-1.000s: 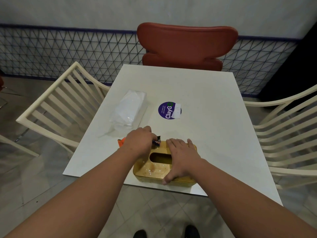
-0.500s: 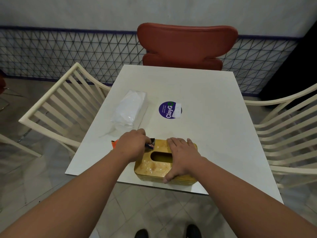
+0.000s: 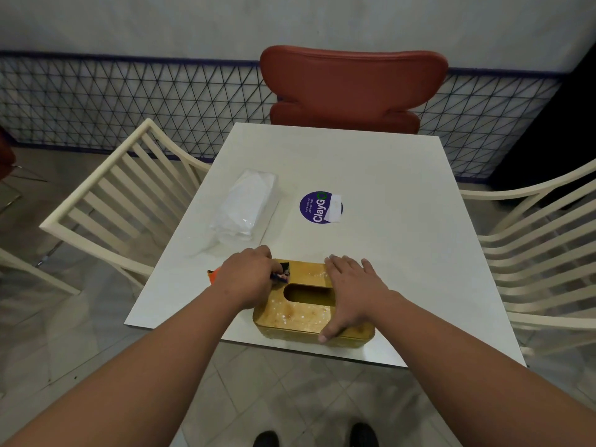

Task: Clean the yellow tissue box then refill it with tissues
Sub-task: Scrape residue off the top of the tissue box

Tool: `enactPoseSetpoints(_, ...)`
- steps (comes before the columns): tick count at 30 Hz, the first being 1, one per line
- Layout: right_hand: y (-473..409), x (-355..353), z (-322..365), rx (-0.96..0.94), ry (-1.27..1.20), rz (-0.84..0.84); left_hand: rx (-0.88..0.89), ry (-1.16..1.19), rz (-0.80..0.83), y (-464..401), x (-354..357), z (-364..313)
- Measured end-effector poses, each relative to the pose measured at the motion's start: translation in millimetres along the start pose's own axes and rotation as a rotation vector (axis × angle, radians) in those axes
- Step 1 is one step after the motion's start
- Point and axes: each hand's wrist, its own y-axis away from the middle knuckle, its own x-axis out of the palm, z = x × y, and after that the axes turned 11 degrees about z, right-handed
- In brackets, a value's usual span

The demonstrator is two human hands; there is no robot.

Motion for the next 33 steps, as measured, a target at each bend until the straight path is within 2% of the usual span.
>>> enactPoseSetpoints(5, -0.8, -0.5, 2.4, 0.002, 0.002, -0.007, 0.101, -0.030, -0.039, -7.7, 3.7, -31.3)
enactPoseSetpoints(11, -0.9, -0.2, 2.5, 0.014, 0.007, -0.001, -0.006, 0.027, -0.013, -6.2, 0.0, -7.5)
enactPoseSetpoints(16, -1.1, -0.9, 3.1, 0.028, 0.028, 0.010, 0.092, -0.021, -0.036, -10.0, 3.6, -30.3)
enactPoseSetpoints(21, -0.6, -0.8, 3.0, 0.023, 0.012, 0.017, 0.008, -0.010, -0.003, -6.7, -1.7, -5.9)
enactPoseSetpoints(27, -1.0, 0.6, 2.4, 0.026, 0.009, 0.005, 0.098, -0.051, -0.019, -13.9, 2.6, -28.4)
enactPoseSetpoints(33, 0.2, 1.2, 1.5, 0.016, -0.007, 0.005, -0.006, -0.019, 0.008, -10.6, -2.8, -8.6)
